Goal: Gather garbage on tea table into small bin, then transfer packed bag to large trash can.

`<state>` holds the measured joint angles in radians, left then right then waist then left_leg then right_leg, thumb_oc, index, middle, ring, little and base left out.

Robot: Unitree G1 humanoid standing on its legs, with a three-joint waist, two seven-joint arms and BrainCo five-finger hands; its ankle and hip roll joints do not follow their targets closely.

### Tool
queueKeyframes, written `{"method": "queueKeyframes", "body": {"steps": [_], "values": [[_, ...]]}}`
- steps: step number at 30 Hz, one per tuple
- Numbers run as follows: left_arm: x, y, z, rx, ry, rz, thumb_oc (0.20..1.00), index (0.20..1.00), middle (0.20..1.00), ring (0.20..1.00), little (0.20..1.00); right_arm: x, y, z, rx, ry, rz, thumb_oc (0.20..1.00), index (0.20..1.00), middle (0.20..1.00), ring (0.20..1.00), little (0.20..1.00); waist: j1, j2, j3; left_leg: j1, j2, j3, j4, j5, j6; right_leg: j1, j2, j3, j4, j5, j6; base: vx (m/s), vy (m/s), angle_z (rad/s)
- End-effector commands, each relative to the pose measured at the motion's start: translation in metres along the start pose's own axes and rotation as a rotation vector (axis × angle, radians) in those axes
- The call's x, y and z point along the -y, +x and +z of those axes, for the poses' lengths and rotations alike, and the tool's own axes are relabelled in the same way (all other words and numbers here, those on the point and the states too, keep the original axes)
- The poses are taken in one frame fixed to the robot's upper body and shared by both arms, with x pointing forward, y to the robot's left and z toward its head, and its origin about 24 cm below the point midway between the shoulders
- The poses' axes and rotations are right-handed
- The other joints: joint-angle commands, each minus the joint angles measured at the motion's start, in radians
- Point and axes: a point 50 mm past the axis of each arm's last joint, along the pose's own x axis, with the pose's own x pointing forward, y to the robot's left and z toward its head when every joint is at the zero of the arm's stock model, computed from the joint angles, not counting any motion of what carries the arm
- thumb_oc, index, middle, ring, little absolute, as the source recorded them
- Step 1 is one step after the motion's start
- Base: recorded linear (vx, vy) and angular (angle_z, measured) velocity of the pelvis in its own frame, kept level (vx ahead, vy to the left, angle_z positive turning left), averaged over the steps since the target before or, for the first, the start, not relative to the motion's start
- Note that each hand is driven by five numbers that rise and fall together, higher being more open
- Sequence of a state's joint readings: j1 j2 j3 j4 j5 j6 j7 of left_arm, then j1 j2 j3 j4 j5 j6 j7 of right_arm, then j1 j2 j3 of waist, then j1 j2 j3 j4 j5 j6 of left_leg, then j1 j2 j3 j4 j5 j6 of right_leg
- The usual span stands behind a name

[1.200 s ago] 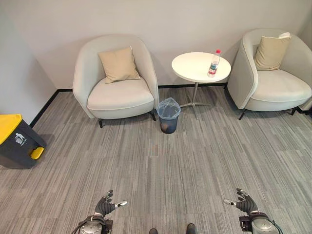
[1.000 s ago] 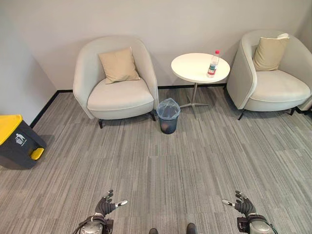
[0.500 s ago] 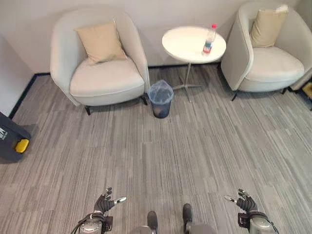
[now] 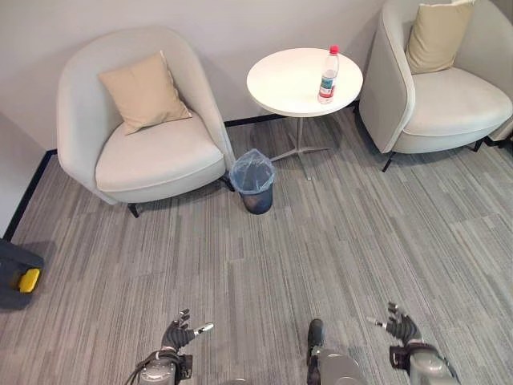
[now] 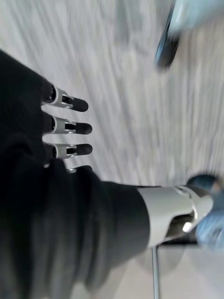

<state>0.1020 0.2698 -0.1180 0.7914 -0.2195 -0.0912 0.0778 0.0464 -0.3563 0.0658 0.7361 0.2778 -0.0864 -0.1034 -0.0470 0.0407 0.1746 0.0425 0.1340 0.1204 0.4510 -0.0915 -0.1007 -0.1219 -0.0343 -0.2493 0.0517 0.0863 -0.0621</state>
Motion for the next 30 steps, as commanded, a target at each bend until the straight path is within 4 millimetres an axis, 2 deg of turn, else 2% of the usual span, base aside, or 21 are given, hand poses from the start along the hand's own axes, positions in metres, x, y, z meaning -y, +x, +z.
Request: {"method": "queueKeyframes", "body": {"steps": [1,2,3,5,7,9,11,12,13,15,18,19,20,21,22,24,26,27,28,30], "values": [[-0.004,0.009,0.031,0.111,0.032,-0.013,1.0,1.0,1.0,1.0,1.0,0.01,0.004,0.018,0.078,0.018,-0.033,1.0,1.0,1.0,1.0,1.0,-0.014,-0.027,0.026,-0.015,-0.024,-0.008,-0.029,0.076,0.007,0.057,-0.013,0.046,0.008,-0.165,0.089,0.36,-0.299,-0.18],[0.003,0.01,0.036,0.124,0.054,-0.039,1.0,1.0,1.0,1.0,1.0,0.011,0.005,0.02,0.079,0.025,-0.04,1.0,1.0,1.0,1.0,1.0,0.003,-0.049,0.032,-0.105,-0.072,-0.008,-0.077,-0.001,0.04,0.104,-0.02,0.066,-0.021,-0.181,0.098,0.32,-0.165,-0.17],[0.005,0.01,0.038,0.129,0.063,-0.047,1.0,1.0,1.0,1.0,1.0,0.012,0.005,0.02,0.081,0.029,-0.042,1.0,1.0,1.0,1.0,1.0,0.006,-0.055,0.032,-0.132,-0.087,0.001,-0.117,-0.029,0.05,0.117,-0.026,0.069,-0.028,-0.187,0.104,0.32,-0.128,0.02],[0.006,0.01,0.038,0.129,0.068,-0.052,1.0,1.0,1.0,1.0,1.0,0.011,0.006,0.02,0.08,0.03,-0.042,1.0,1.0,1.0,1.0,1.0,0.012,-0.058,0.032,-0.16,-0.103,0.001,-0.151,-0.02,0.053,0.125,-0.025,0.074,-0.031,-0.188,0.106,0.12,-0.014,-0.26],[0.006,0.01,0.039,0.138,0.076,-0.054,1.0,1.0,1.0,1.0,1.0,0.01,0.007,0.019,0.073,0.032,-0.046,1.0,1.0,1.0,1.0,1.0,0.031,-0.054,0.035,-0.216,-0.13,-0.012,-0.238,0.037,0.044,0.152,-0.007,0.093,-0.038,-0.198,0.111,0.17,-0.006,-0.57],[0.005,0.009,0.038,0.135,0.086,-0.052,1.0,1.0,1.0,1.0,1.0,0.008,0.006,0.017,0.067,0.032,-0.049,1.0,1.0,1.0,1.0,1.0,0.05,-0.043,0.03,-0.246,-0.135,-0.005,-0.345,0.119,0.036,0.203,0.023,0.118,-0.057,-0.214,0.116,0.35,0.039,-0.49],[0.004,0.009,0.036,0.128,0.085,-0.05,1.0,1.0,1.0,1.0,1.0,0.006,0.005,0.015,0.061,0.028,-0.043,1.0,1.0,1.0,1.0,1.0,0.058,-0.042,0.023,-0.253,-0.13,0.011,-0.381,0.144,0.037,0.238,0.032,0.132,-0.061,-0.232,0.117,0.4,0.112,-0.48],[0.003,0.008,0.036,0.132,0.077,-0.04,1.0,1.0,1.0,1.0,1.0,0.004,0.005,0.013,0.052,0.018,-0.041,1.0,1.0,1.0,1.0,1.0,0.071,-0.05,0.028,-0.298,-0.123,0.017,-0.365,0.164,0.032,0.264,0.032,0.155,-0.049,-0.254,0.114,0.41,0.148,-0.57],[0.002,0.008,0.037,0.135,0.068,-0.035,1.0,1.0,1.0,1.0,1.0,0.002,0.005,0.012,0.047,0.017,-0.037,1.0,1.0,1.0,1.0,1.0,0.077,-0.057,0.034,-0.321,-0.113,0.023,-0.352,0.17,0.029,0.276,0.032,0.165,-0.041,-0.265,0.112,0.41,0.156,-0.55],[-0.002,0.007,0.035,0.128,0.07,-0.029,1.0,1.0,1.0,1.0,1.0,-0.001,0.002,0.006,0.029,0.009,-0.022,1.0,1.0,1.0,1.0,1.0,0.084,-0.067,0.026,-0.313,-0.107,0.043,-0.341,0.164,0.044,0.301,0.031,0.169,-0.028,-0.286,0.118,0.33,0.135,-0.33],[-0.004,0.006,0.032,0.122,0.082,-0.027,1.0,1.0,1.0,1.0,1.0,-0.005,0.001,0.002,0.015,0.005,-0.01,1.0,1.0,1.0,1.0,1.0,0.089,-0.088,0.016,-0.331,-0.109,0.06,-0.291,0.143,0.06,0.301,0.007,0.171,0.008,-0.302,0.132,0.25,0.13,-0.15],[-0.008,0.006,0.035,0.129,0.075,-0.016,1.0,1.0,1.0,1.0,1.0,-0.013,0.004,0.008,0.032,0.005,0.02,1.0,1.0,1.0,1.0,1.0,0.104,-0.107,0.006,-0.315,-0.121,0.089,-0.282,0.098,0.082,0.261,-0.037,0.157,0.096,-0.276,0.18,0.31,0.21,-0.02],[-0.008,0.006,0.035,0.129,0.075,-0.016,1.0,1.0,1.0,1.0,1.0,-0.013,0.004,0.008,0.032,0.005,0.02,1.0,1.0,1.0,1.0,1.0,0.105,-0.105,0.004,-0.317,-0.118,0.09,-0.283,0.1,0.081,0.258,-0.035,0.159,0.095,-0.274,0.179,0.39,0.275,-0.22],[-0.011,0.008,0.037,0.132,0.083,-0.008,1.0,1.0,1.0,1.0,1.0,-0.018,0.006,0.014,0.052,0.006,0.04,1.0,1.0,1.0,1.0,1.0,0.102,-0.109,0.009,-0.294,-0.127,0.094,-0.281,0.072,0.098,0.208,-0.055,0.166,0.196,-0.223,0.207,0.21,0.13,-0.36],[-0.014,0.008,0.038,0.135,0.083,0.004,1.0,1.0,1.0,1.0,1.0,-0.021,0.006,0.017,0.062,0.005,0.052,1.0,1.0,1.0,1.0,1.0,0.1,-0.105,0.01,-0.278,-0.131,0.098,-0.283,0.056,0.106,0.185,-0.065,0.164,0.227,-0.201,0.217,0.29,0.174,-0.34],[-0.015,0.007,0.038,0.139,0.08,0.011,1.0,1.0,1.0,1.0,1.0,-0.023,0.008,0.023,0.08,0.002,0.061,1.0,1.0,1.0,1.0,1.0,0.099,-0.09,0.01,-0.233,-0.138,0.1,-0.299,0.033,0.116,0.144,-0.086,0.136,0.229,-0.174,0.214,0.22,0.107,0.06],[-0.016,0.007,0.037,0.136,0.077,0.015,1.0,1.0,1.0,1.0,1.0,-0.024,0.008,0.025,0.086,-0.003,0.064,1.0,1.0,1.0,1.0,1.0,0.095,-0.081,0.01,-0.205,-0.14,0.095,-0.314,0.021,0.118,0.12,-0.091,0.116,0.214,-0.182,0.206,0.23,0.06,0.36],[-0.018,0.008,0.036,0.128,0.07,0.024,1.0,1.0,1.0,1.0,1.0,-0.024,0.01,0.03,0.1,-0.01,0.067,1.0,1.0,1.0,1.0,1.0,0.084,-0.06,0.025,-0.152,-0.134,0.088,-0.319,-0.01,0.122,0.048,-0.124,0.048,0.179,-0.174,0.192,0.22,0.024,0.32],[-0.018,0.008,0.036,0.128,0.07,0.024,1.0,1.0,1.0,1.0,1.0,-0.024,0.01,0.03,0.1,-0.01,0.067,1.0,1.0,1.0,1.0,1.0,0.082,-0.06,0.032,-0.145,-0.134,0.086,-0.317,-0.014,0.122,0.055,-0.125,0.046,0.182,-0.179,0.193,0.3,0.026,0.21],[-0.019,0.007,0.032,0.111,0.066,0.028,1.0,1.0,1.0,1.0,1.0,-0.025,0.011,0.032,0.106,-0.016,0.069,1.0,1.0,1.0,1.0,1.0,0.076,-0.052,0.045,-0.105,-0.131,0.088,-0.318,-0.037,0.121,0.013,-0.154,-0.004,0.15,-0.15,0.193,0.2,-0.014,0.11]]}}
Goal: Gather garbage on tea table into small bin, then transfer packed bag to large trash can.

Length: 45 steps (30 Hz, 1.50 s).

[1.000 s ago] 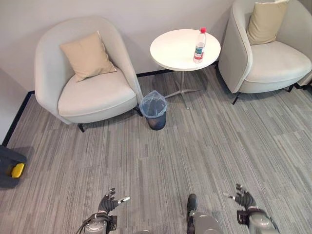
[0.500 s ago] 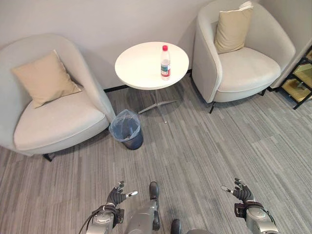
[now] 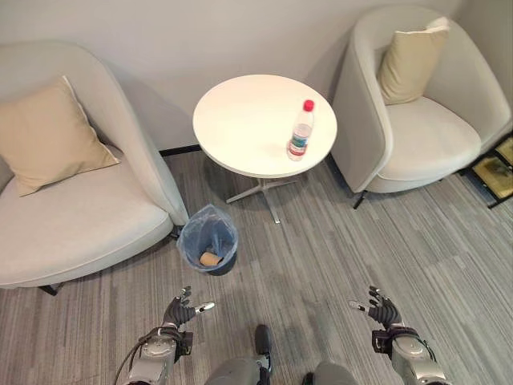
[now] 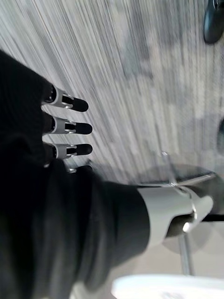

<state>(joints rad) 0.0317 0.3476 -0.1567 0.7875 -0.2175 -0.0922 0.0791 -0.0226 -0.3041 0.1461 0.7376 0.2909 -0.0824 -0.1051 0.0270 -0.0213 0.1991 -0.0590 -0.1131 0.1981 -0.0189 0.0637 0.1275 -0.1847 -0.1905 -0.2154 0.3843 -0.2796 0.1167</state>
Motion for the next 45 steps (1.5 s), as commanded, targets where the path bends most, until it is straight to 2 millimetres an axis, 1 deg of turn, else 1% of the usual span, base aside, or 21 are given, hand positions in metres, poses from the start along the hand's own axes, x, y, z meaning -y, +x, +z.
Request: {"method": "queueKeyframes", "body": {"steps": [1,4,5,6,7,9,11,12,13,16,18,19,20,21,23,25,30,39,41,43,45], "values": [[-0.003,-0.002,0.001,0.028,-0.016,0.017,1.0,1.0,1.0,1.0,1.0,0.012,0.004,0.017,0.068,-0.032,-0.03,1.0,1.0,1.0,1.0,1.0,-0.003,0.011,0.026,0.01,0.116,0.007,0.155,-0.201,-0.107,0.063,-0.006,-0.05,-0.196,0.227,0.015,0.23,-0.028,0.09],[-0.001,-0.002,-0.003,0.011,-0.021,0.018,1.0,1.0,1.0,1.0,1.0,0.013,0.003,0.018,0.075,-0.047,-0.024,1.0,1.0,1.0,1.0,1.0,-0.031,0.003,0.04,0.091,0.094,-0.013,0.148,-0.239,-0.12,0.005,-0.009,-0.053,-0.286,0.294,0.04,0.39,-0.075,-0.05],[0.0,-0.002,-0.003,0.01,-0.022,0.018,1.0,1.0,1.0,1.0,1.0,0.013,0.003,0.018,0.075,-0.048,-0.024,1.0,1.0,1.0,1.0,1.0,-0.031,0.007,0.044,0.096,0.097,-0.014,0.149,-0.243,-0.121,0.01,-0.006,-0.054,-0.285,0.292,0.04,0.4,-0.156,0.11],[-0.002,-0.001,-0.001,0.019,-0.025,0.027,1.0,1.0,1.0,1.0,1.0,0.013,0.002,0.019,0.083,-0.057,-0.017,1.0,1.0,1.0,1.0,1.0,-0.042,0.006,0.048,0.133,0.099,-0.032,0.138,-0.257,-0.135,-0.025,-0.01,-0.05,-0.316,0.32,0.053,0.46,-0.23,0.32],[-0.002,-0.001,-0.001,0.02,-0.019,0.029,1.0,1.0,1.0,1.0,1.0,0.014,0.001,0.016,0.076,-0.068,-0.016,1.0,1.0,1.0,1.0,1.0,-0.05,0.002,0.044,0.164,0.095,-0.054,0.134,-0.278,-0.147,-0.03,-0.012,-0.023,-0.329,0.334,0.055,0.53,-0.268,0.26],[-0.001,-0.003,-0.003,0.021,-0.019,0.026,1.0,1.0,1.0,1.0,1.0,0.015,-0.001,0.014,0.077,-0.069,-0.013,1.0,1.0,1.0,1.0,1.0,-0.049,-0.004,0.027,0.184,0.101,-0.07,0.138,-0.286,-0.162,-0.015,-0.017,-0.015,-0.327,0.355,0.049,0.4,-0.272,0.5],[0.006,-0.004,-0.009,-0.004,-0.028,0.008,1.0,1.0,1.0,1.0,1.0,0.021,-0.001,0.014,0.076,-0.081,-0.027,1.0,1.0,1.0,1.0,1.0,-0.058,0.011,0.009,0.175,0.14,-0.088,0.174,-0.249,-0.193,0.003,0.003,-0.032,-0.323,0.354,0.026,0.37,-0.376,0.74],[0.009,-0.002,-0.005,0.006,-0.027,-0.006,1.0,1.0,1.0,1.0,1.0,0.027,-0.004,0.016,0.097,-0.082,-0.032,1.0,1.0,1.0,1.0,1.0,-0.063,0.015,0.005,0.132,0.18,-0.106,0.276,-0.172,-0.228,0.039,0.039,-0.041,-0.344,0.321,-0.008,0.37,-0.441,0.57],[0.01,0.0,0.003,0.029,-0.044,-0.009,1.0,1.0,1.0,1.0,1.0,0.03,-0.005,0.011,0.073,-0.089,-0.045,1.0,1.0,1.0,1.0,1.0,-0.065,0.014,0.005,0.105,0.214,-0.094,0.329,-0.128,-0.242,0.072,0.061,-0.055,-0.368,0.293,-0.032,0.29,-0.364,0.55],[0.013,0.002,0.008,0.041,-0.049,-0.021,1.0,1.0,1.0,1.0,1.0,0.033,-0.004,0.007,0.049,-0.092,-0.057,1.0,1.0,1.0,1.0,1.0,-0.065,0.014,0.008,0.08,0.24,-0.088,0.364,-0.1,-0.242,0.111,0.082,-0.059,-0.395,0.268,-0.048,0.13,-0.138,0.11],[0.016,0.004,0.013,0.055,-0.045,-0.032,1.0,1.0,1.0,1.0,1.0,0.034,-0.004,0.005,0.038,-0.084,-0.063,1.0,1.0,1.0,1.0,1.0,-0.059,0.007,0.016,0.046,0.234,-0.086,0.343,-0.121,-0.23,0.139,0.085,-0.063,-0.407,0.251,-0.051,0.14,-0.061,0.27],[0.017,0.006,0.016,0.06,-0.032,-0.041,1.0,1.0,1.0,1.0,1.0,0.034,-0.004,0.005,0.037,-0.074,-0.063,1.0,1.0,1.0,1.0,1.0,-0.055,-0.003,0.016,0.011,0.222,-0.079,0.288,-0.154,-0.221,0.157,0.077,-0.073,-0.416,0.238,-0.047,0.12,-0.018,0.4],[0.017,0.006,0.016,0.06,-0.032,-0.041,1.0,1.0,1.0,1.0,1.0,0.034,-0.004,0.005,0.037,-0.074,-0.063,1.0,1.0,1.0,1.0,1.0,-0.055,-0.003,0.017,0.012,0.221,-0.079,0.288,-0.154,-0.221,0.157,0.076,-0.073,-0.416,0.238,-0.046,0.19,0.015,0.33],[0.017,0.006,0.016,0.059,-0.027,-0.042,1.0,1.0,1.0,1.0,1.0,0.034,-0.003,0.007,0.046,-0.073,-0.065,1.0,1.0,1.0,1.0,1.0,-0.044,-0.005,0.02,-0.032,0.21,-0.089,0.214,-0.14,-0.223,0.175,0.077,-0.071,-0.417,0.225,-0.043,0.15,0.044,0.24],[0.017,0.006,0.017,0.062,-0.028,-0.041,1.0,1.0,1.0,1.0,1.0,0.034,-0.002,0.009,0.05,-0.076,-0.064,1.0,1.0,1.0,1.0,1.0,-0.038,-0.005,0.021,-0.054,0.201,-0.102,0.192,-0.119,-0.225,0.179,0.077,-0.069,-0.414,0.222,-0.043,0.12,0.044,0.24],[0.016,0.004,0.013,0.052,-0.035,-0.036,1.0,1.0,1.0,1.0,1.0,0.031,-0.001,0.011,0.057,-0.084,-0.058,1.0,1.0,1.0,1.0,1.0,-0.027,-0.002,0.026,-0.064,0.195,-0.121,0.183,-0.107,-0.232,0.188,0.083,-0.055,-0.399,0.207,-0.043,0.12,0.076,-0.04],[0.006,-0.001,-0.004,-0.001,-0.041,-0.006,1.0,1.0,1.0,1.0,1.0,0.022,-0.002,0.021,0.108,-0.146,-0.013,1.0,1.0,1.0,1.0,1.0,-0.008,-0.004,0.006,-0.017,0.171,-0.104,0.15,-0.127,-0.208,0.233,0.072,-0.022,-0.381,0.202,-0.03,0.18,0.146,-0.22],[-0.013,-0.004,0.004,0.057,-0.034,0.047,1.0,1.0,1.0,1.0,1.0,0.009,-0.008,0.077,0.362,-0.321,0.071,1.0,1.0,1.0,1.0,1.0,0.008,-0.005,-0.013,0.028,0.135,-0.078,0.12,-0.165,-0.164,0.212,0.036,0.011,-0.338,0.215,0.005,0.08,0.112,-0.06],[-0.016,-0.006,-0.001,0.047,-0.037,0.054,1.0,1.0,1.0,1.0,1.0,0.001,-0.012,0.101,0.467,-0.424,0.105,1.0,1.0,1.0,1.0,1.0,0.014,-0.005,-0.015,0.035,0.134,-0.071,0.115,-0.169,-0.159,0.207,0.033,0.018,-0.341,0.221,0.011,0.05,0.044,0.0],[-0.016,-0.007,-0.003,0.04,-0.032,0.053,1.0,1.0,1.0,1.0,1.0,-0.002,-0.013,0.108,0.498,-0.453,0.117,1.0,1.0,1.0,1.0,1.0,0.016,-0.005,-0.017,0.039,0.136,-0.069,0.112,-0.17,-0.159,0.207,0.033,0.018,-0.344,0.222,0.012,0.04,0.016,-0.02],[-0.014,-0.009,-0.009,0.024,-0.018,0.042,1.0,1.0,1.0,1.0,1.0,-0.013,-0.016,0.127,0.583,-0.528,0.153,1.0,1.0,1.0,1.0,1.0,0.023,-0.004,-0.02,0.049,0.138,-0.065,0.106,-0.173,-0.159,0.212,0.033,0.017,-0.355,0.224,0.013,0.04,0.006,-0.14]]}}
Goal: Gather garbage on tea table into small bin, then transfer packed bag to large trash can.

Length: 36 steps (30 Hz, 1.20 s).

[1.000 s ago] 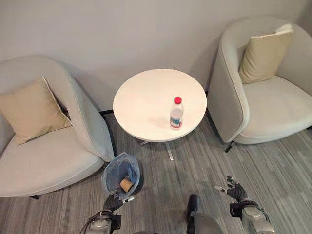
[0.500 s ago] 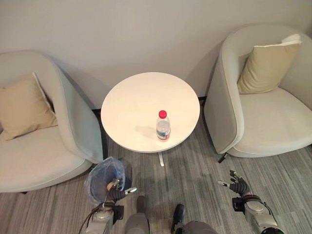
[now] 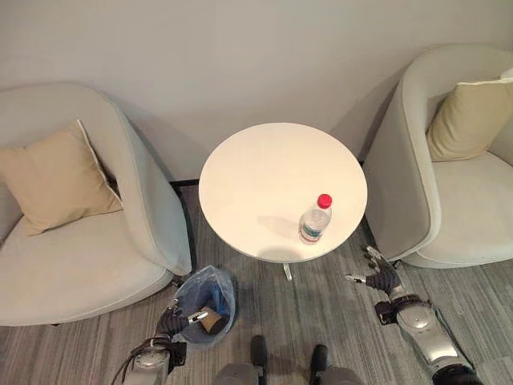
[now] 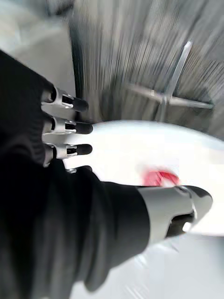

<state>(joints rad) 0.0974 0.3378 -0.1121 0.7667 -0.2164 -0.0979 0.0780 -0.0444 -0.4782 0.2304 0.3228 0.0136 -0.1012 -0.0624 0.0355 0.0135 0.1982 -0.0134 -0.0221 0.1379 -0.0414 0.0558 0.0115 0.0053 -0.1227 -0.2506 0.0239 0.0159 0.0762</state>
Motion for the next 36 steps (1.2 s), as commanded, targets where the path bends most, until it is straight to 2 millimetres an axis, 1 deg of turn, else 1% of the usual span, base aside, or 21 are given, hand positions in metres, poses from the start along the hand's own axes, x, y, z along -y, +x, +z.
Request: {"method": "queueKeyframes", "body": {"steps": [1,2,3,4,6,9,10,14,16,20,23,24,26,28,29,30,31,34,36], "values": [[-0.006,0.0,0.008,0.057,0.021,0.006,1.0,1.0,1.0,1.0,1.0,0.004,0.012,0.03,0.142,-0.13,0.032,1.0,1.0,1.0,1.0,1.0,0.018,-0.038,-0.019,0.008,0.047,-0.006,0.125,-0.165,-0.042,0.027,-0.034,0.049,-0.001,-0.07,0.053,0.02,-0.006,-0.08],[-0.005,0.0,0.007,0.055,0.024,0.001,1.0,1.0,1.0,1.0,1.0,0.003,0.015,0.034,0.16,-0.144,0.034,1.0,1.0,1.0,1.0,1.0,0.021,-0.038,-0.019,0.009,0.048,-0.006,0.123,-0.164,-0.042,0.029,-0.034,0.046,-0.005,-0.069,0.054,0.01,-0.007,-0.06],[-0.005,0.0,0.007,0.056,0.024,0.001,1.0,1.0,1.0,1.0,1.0,0.003,0.015,0.034,0.16,-0.144,0.034,1.0,1.0,1.0,1.0,1.0,0.02,-0.038,-0.018,0.009,0.048,-0.006,0.123,-0.164,-0.043,0.029,-0.034,0.046,-0.006,-0.069,0.054,0.01,-0.011,-0.04],[-0.002,-0.001,0.005,0.05,0.029,-0.012,1.0,1.0,1.0,1.0,1.0,-0.001,0.021,0.045,0.195,-0.175,0.04,1.0,1.0,1.0,1.0,1.0,0.03,-0.036,-0.02,0.017,0.049,-0.009,0.108,-0.161,-0.042,0.034,-0.032,0.043,-0.02,-0.065,0.057,0.0,0.0,0.0],[0.0,-0.002,0.002,0.042,0.035,-0.022,1.0,1.0,1.0,1.0,1.0,-0.002,0.027,0.05,0.208,-0.196,0.041,1.0,1.0,1.0,1.0,1.0,0.04,-0.034,-0.023,0.023,0.048,-0.013,0.095,-0.156,-0.043,0.042,-0.032,0.035,-0.028,-0.064,0.058,0.02,0.002,-0.03],[0.0,-0.004,-0.005,0.019,0.047,-0.031,1.0,1.0,1.0,1.0,1.0,-0.006,0.036,0.055,0.203,-0.2,0.037,1.0,1.0,1.0,1.0,1.0,0.056,-0.029,-0.027,0.038,0.043,-0.022,0.073,-0.149,-0.043,0.058,-0.032,0.024,-0.039,-0.064,0.061,0.04,0.008,0.07],[0.0,-0.004,-0.005,0.019,0.046,-0.031,1.0,1.0,1.0,1.0,1.0,-0.006,0.036,0.055,0.203,-0.2,0.037,1.0,1.0,1.0,1.0,1.0,0.055,-0.029,-0.027,0.038,0.043,-0.023,0.073,-0.149,-0.043,0.058,-0.032,0.024,-0.039,-0.064,0.061,0.03,0.011,0.09],[-0.001,-0.007,-0.01,0.003,0.045,-0.034,1.0,1.0,1.0,1.0,1.0,-0.006,0.044,0.053,0.172,-0.182,0.01,1.0,1.0,1.0,1.0,1.0,0.075,-0.026,-0.026,0.042,0.039,-0.035,0.066,-0.147,-0.042,0.067,-0.033,0.01,-0.046,-0.063,0.061,0.03,0.01,0.12],[-0.004,-0.008,-0.012,-0.003,0.047,-0.033,1.0,1.0,1.0,1.0,1.0,-0.004,0.051,0.058,0.167,-0.16,-0.013,1.0,1.0,1.0,1.0,1.0,0.092,-0.025,-0.019,0.035,0.036,-0.043,0.067,-0.145,-0.041,0.064,-0.036,0.0,-0.046,-0.062,0.062,0.01,0.015,0.07],[-0.006,-0.007,-0.01,0.002,0.043,-0.029,1.0,1.0,1.0,1.0,1.0,0.0,0.057,0.065,0.177,-0.14,-0.039,1.0,1.0,1.0,1.0,1.0,0.104,-0.023,-0.009,0.017,0.034,-0.051,0.07,-0.14,-0.04,0.051,-0.038,-0.009,-0.043,-0.059,0.063,-0.02,0.01,0.16],[-0.007,-0.007,-0.007,0.015,0.047,-0.033,1.0,1.0,1.0,1.0,1.0,0.003,0.064,0.076,0.194,-0.132,-0.046,1.0,1.0,1.0,1.0,1.0,0.123,-0.02,0.004,-0.018,0.031,-0.063,0.077,-0.133,-0.039,0.027,-0.044,-0.018,-0.038,-0.054,0.065,-0.04,0.024,0.08],[-0.007,-0.005,-0.004,0.023,0.05,-0.036,1.0,1.0,1.0,1.0,1.0,0.005,0.068,0.082,0.202,-0.144,-0.044,1.0,1.0,1.0,1.0,1.0,0.133,-0.019,0.012,-0.042,0.029,-0.071,0.084,-0.129,-0.038,0.011,-0.048,-0.023,-0.033,-0.052,0.065,-0.05,0.025,0.17],[-0.007,-0.004,-0.002,0.027,0.05,-0.037,1.0,1.0,1.0,1.0,1.0,0.004,0.07,0.085,0.208,-0.137,-0.045,1.0,1.0,1.0,1.0,1.0,0.139,-0.018,0.017,-0.052,0.026,-0.075,0.087,-0.127,-0.038,0.005,-0.05,-0.024,-0.032,-0.05,0.065,-0.05,0.017,0.18],[-0.003,-0.002,0.008,0.062,0.038,-0.051,1.0,1.0,1.0,1.0,1.0,0.01,0.082,0.103,0.231,-0.089,-0.077,1.0,1.0,1.0,1.0,1.0,0.162,-0.012,0.041,-0.102,0.018,-0.099,0.103,-0.114,-0.039,-0.03,-0.057,-0.038,-0.022,-0.045,0.062,-0.1,0.016,0.25],[-0.001,-0.001,0.01,0.069,0.035,-0.058,1.0,1.0,1.0,1.0,1.0,0.014,0.086,0.109,0.23,-0.064,-0.098,0.507,0.507,0.507,0.507,0.507,0.171,-0.011,0.048,-0.118,0.016,-0.105,0.109,-0.112,-0.041,-0.04,-0.059,-0.043,-0.017,-0.045,0.06,-0.07,0.01,0.31],[-0.001,-0.001,0.011,0.072,0.033,-0.059,1.0,1.0,1.0,1.0,1.0,0.015,0.088,0.11,0.231,-0.053,-0.105,0.2,0.2,0.2,0.2,0.2,0.174,-0.01,0.05,-0.122,0.015,-0.108,0.111,-0.111,-0.041,-0.042,-0.06,-0.045,-0.017,-0.044,0.06,-0.04,0.001,0.31],[-0.001,-0.001,0.011,0.072,0.033,-0.059,1.0,1.0,1.0,1.0,1.0,0.015,0.088,0.11,0.231,-0.053,-0.105,0.2,0.2,0.2,0.2,0.2,0.174,-0.01,0.05,-0.122,0.015,-0.108,0.111,-0.111,-0.041,-0.042,-0.06,-0.045,-0.017,-0.044,0.06,-0.01,0.0,0.12],[-0.002,-0.002,0.008,0.059,0.027,-0.061,1.0,1.0,1.0,1.0,1.0,0.022,0.091,0.119,0.247,-0.001,-0.128,0.2,0.2,0.2,0.2,0.2,0.185,-0.008,0.053,-0.128,0.016,-0.115,0.112,-0.107,-0.043,-0.045,-0.06,-0.052,-0.018,-0.043,0.059,-0.01,-0.001,0.08],[-0.003,-0.002,0.007,0.055,0.027,-0.058,1.0,1.0,1.0,1.0,1.0,0.024,0.091,0.119,0.251,0.011,-0.134,0.2,0.2,0.2,0.2,0.2,0.186,-0.008,0.052,-0.128,0.017,-0.116,0.11,-0.106,-0.044,-0.043,-0.06,-0.054,-0.02,-0.043,0.059,0.0,-0.005,0.11]]}}
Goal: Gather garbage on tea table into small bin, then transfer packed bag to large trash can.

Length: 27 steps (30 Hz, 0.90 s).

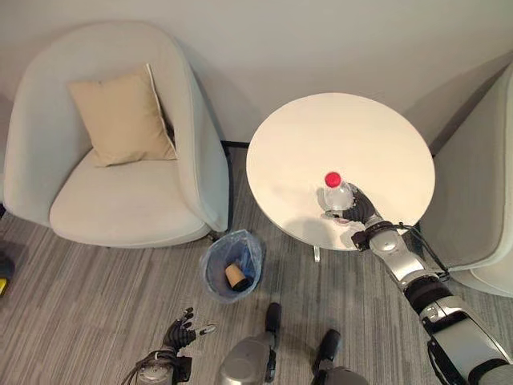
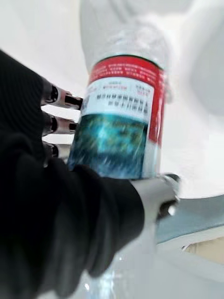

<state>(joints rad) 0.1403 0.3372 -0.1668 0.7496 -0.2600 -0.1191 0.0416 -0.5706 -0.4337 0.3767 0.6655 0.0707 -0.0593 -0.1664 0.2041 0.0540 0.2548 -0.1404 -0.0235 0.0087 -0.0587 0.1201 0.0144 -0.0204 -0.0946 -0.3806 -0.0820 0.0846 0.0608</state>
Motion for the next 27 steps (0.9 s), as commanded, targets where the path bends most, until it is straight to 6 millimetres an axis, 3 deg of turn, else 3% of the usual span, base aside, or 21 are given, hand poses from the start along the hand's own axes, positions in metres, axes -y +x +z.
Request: {"method": "queueKeyframes", "body": {"steps": [1,5,10,16,21,22,23,25,27], "values": [[-0.014,0.004,0.018,0.067,0.04,0.015,1.0,1.0,1.0,1.0,1.0,0.009,0.009,0.031,0.122,0.079,-0.046,0.2,0.2,0.2,0.2,0.2,0.018,-0.049,-0.006,0.0,0.018,0.012,0.125,-0.169,-0.047,-0.016,-0.087,0.075,0.085,-0.111,0.074,-0.01,-0.007,0.07],[-0.018,0.003,0.017,0.059,0.028,0.033,1.0,1.0,1.0,1.0,1.0,0.013,0.002,0.04,0.19,0.141,-0.048,0.2,0.2,0.2,0.2,0.2,0.012,-0.05,-0.009,0.011,0.022,0.01,0.116,-0.168,-0.051,-0.01,-0.086,0.072,0.085,-0.116,0.074,-0.02,-0.015,0.01],[-0.021,0.002,0.013,0.045,0.019,0.046,1.0,1.0,1.0,1.0,1.0,0.011,-0.022,0.046,0.3,0.167,0.009,0.2,0.2,0.2,0.2,0.2,-0.002,-0.054,-0.018,0.035,0.03,0.006,0.108,-0.165,-0.055,0.012,-0.082,0.062,0.09,-0.13,0.068,-0.01,-0.03,0.0],[-0.012,0.002,0.012,0.041,0.004,0.02,1.0,1.0,1.0,1.0,1.0,0.01,-0.056,0.038,0.354,0.242,0.022,0.2,0.2,0.2,0.2,0.2,-0.019,-0.034,-0.023,0.035,0.045,-0.044,0.064,-0.116,-0.096,0.041,-0.063,-0.016,0.077,-0.166,0.048,-0.06,-0.067,0.17],[-0.005,0.002,0.012,0.045,-0.017,0.001,1.0,1.0,1.0,1.0,1.0,0.013,-0.068,0.03,0.354,0.252,-0.005,0.2,0.2,0.2,0.2,0.2,-0.028,-0.018,-0.008,-0.017,0.046,-0.035,0.115,-0.105,-0.117,0.054,-0.072,-0.078,0.074,-0.176,0.042,-0.08,-0.021,0.54],[-0.004,0.002,0.012,0.048,-0.023,-0.001,1.0,1.0,1.0,1.0,1.0,0.014,-0.069,0.028,0.347,0.248,-0.012,0.2,0.2,0.2,0.2,0.2,-0.032,-0.017,-0.005,-0.025,0.05,-0.012,0.125,-0.105,-0.115,0.056,-0.077,-0.092,0.073,-0.173,0.043,-0.06,0.06,0.81],[-0.002,0.002,0.014,0.057,-0.025,-0.004,1.0,1.0,1.0,1.0,1.0,0.017,-0.07,0.03,0.355,0.223,-0.02,0.2,0.2,0.2,0.2,0.2,-0.05,-0.016,-0.005,-0.032,0.073,0.074,0.14,-0.107,-0.103,0.057,-0.092,-0.121,0.074,-0.169,0.047,0.0,0.063,0.83],[-0.001,0.003,0.018,0.072,-0.027,-0.006,1.0,1.0,1.0,1.0,1.0,0.019,-0.072,0.027,0.346,0.197,-0.032,0.2,0.2,0.2,0.2,0.2,-0.072,-0.015,-0.012,-0.006,0.107,0.181,0.139,-0.134,-0.1,0.069,-0.101,-0.138,0.078,-0.183,0.057,0.05,0.114,0.97],[-0.001,0.003,0.014,0.056,-0.013,0.0,1.0,1.0,1.0,1.0,1.0,0.015,-0.072,0.027,0.336,0.192,-0.025,0.2,0.2,0.2,0.2,0.2,-0.083,-0.015,-0.021,0.004,0.109,0.224,0.152,-0.151,-0.087,0.08,-0.118,-0.155,0.098,-0.181,0.063,0.12,0.252,0.94]]}}
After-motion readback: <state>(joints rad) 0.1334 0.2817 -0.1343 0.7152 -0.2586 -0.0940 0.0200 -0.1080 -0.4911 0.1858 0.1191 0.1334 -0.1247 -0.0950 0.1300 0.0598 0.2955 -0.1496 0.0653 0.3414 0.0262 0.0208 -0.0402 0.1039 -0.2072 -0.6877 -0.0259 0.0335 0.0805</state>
